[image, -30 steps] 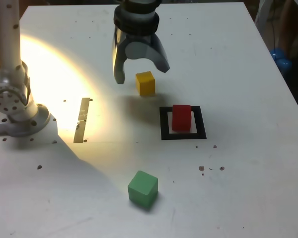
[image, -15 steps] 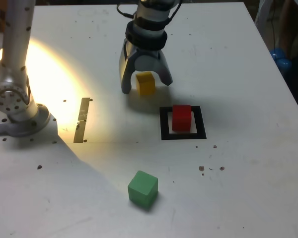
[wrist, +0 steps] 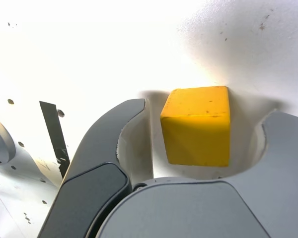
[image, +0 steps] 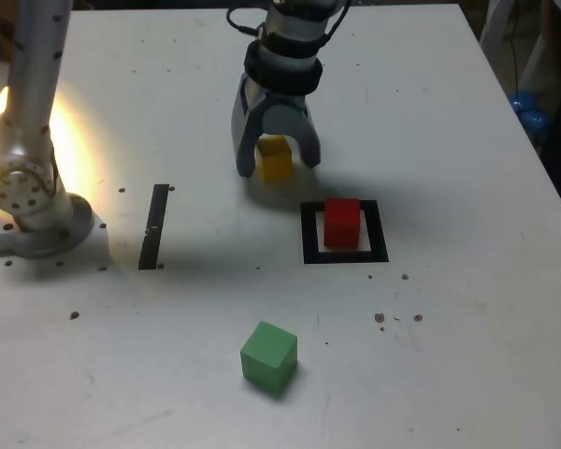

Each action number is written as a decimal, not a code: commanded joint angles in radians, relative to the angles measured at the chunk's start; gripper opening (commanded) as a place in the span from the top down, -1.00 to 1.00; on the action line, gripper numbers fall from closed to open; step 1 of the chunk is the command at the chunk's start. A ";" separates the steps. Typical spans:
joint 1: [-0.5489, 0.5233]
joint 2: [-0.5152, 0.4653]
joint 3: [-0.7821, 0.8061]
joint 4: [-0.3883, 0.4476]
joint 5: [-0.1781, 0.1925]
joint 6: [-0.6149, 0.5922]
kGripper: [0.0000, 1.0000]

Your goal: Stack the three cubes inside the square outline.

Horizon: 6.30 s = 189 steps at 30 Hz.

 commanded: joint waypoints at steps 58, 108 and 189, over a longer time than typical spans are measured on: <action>-0.416 0.054 -0.383 0.232 -0.001 -0.118 0.38; -0.628 -0.111 -0.211 0.193 0.031 -0.111 -0.98; -0.885 -0.018 -0.182 0.130 0.009 -0.241 0.40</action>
